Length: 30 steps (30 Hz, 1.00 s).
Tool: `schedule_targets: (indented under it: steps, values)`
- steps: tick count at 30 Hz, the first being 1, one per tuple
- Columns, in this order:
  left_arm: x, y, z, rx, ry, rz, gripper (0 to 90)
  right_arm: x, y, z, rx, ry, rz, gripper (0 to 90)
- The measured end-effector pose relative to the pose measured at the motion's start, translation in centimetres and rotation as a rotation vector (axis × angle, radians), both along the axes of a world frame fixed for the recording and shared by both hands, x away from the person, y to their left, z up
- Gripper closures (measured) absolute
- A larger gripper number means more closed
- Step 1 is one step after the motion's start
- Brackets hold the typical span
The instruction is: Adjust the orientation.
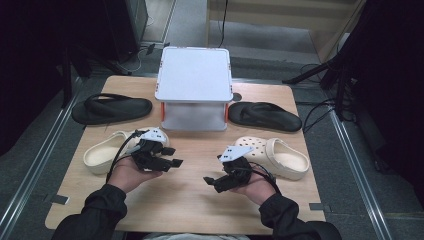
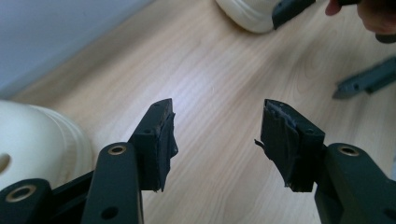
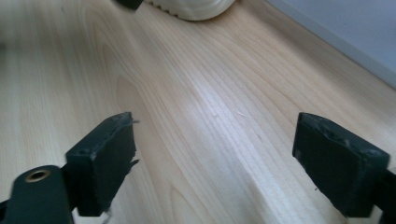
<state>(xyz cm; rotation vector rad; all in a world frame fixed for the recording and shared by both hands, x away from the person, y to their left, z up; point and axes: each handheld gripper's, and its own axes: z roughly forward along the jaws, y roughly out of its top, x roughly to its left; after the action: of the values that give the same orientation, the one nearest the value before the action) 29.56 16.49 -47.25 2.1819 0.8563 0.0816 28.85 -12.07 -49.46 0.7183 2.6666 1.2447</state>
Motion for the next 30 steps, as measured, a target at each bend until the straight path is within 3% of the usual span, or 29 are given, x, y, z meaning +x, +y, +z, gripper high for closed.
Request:
schedule_targets:
  steps: [1,3,4,6,9,10,11,12,16,18,20,23,27,30]
  values:
    - [0.0,0.0,0.0,0.000,0.000,0.000,46.6,0.0,0.0,0.0,0.000,0.000,0.000,14.9]
    - [-0.2,-0.2,0.0,0.021,0.001,-0.031,48.4,0.2,-0.3,0.3,0.067,0.053,0.021,13.9]
    - [-0.3,-0.3,0.1,0.025,-0.002,-0.034,48.7,0.2,-0.4,0.3,0.060,0.033,0.012,13.8]
    - [-0.2,-0.3,0.2,-0.014,0.009,-0.027,49.0,0.1,-0.4,0.3,0.041,0.014,-0.008,13.3]
    - [0.2,-0.2,0.1,-0.024,0.037,-0.031,48.6,0.1,-0.4,0.1,0.046,0.035,0.007,13.7]
    - [0.2,-0.1,0.1,-0.020,0.055,-0.024,48.9,0.3,-0.5,0.0,0.076,0.110,0.035,24.6]
    - [0.2,-0.1,0.1,-0.020,0.055,-0.024,49.4,0.3,-0.5,0.0,0.076,0.110,0.035,24.6]
    - [0.2,-0.1,0.2,0.000,0.047,-0.018,49.8,0.4,-0.6,0.0,0.086,0.140,0.031,25.0]
    - [0.3,0.0,0.0,0.030,0.069,-0.007,49.2,0.0,-0.6,0.4,0.044,0.093,0.016,25.1]
    - [0.3,-0.1,-0.1,0.042,0.063,-0.019,47.7,-0.3,-0.6,0.6,0.034,0.114,0.009,36.2]
    - [0.3,-0.1,-0.1,0.041,0.062,-0.023,43.9,-0.4,-0.7,0.7,0.026,0.138,-0.012,39.4]
    - [0.4,-0.2,0.1,0.014,0.065,-0.035,42.0,-0.4,-0.8,0.7,0.029,0.150,-0.026,42.0]
    - [0.5,-0.1,0.1,-0.028,0.082,-0.057,35.0,-0.6,-0.9,0.7,0.028,0.130,-0.022,41.8]
    - [0.6,-0.1,-0.1,-0.021,0.082,-0.061,32.9,-0.8,-0.7,0.6,-0.015,0.115,-0.006,38.5]
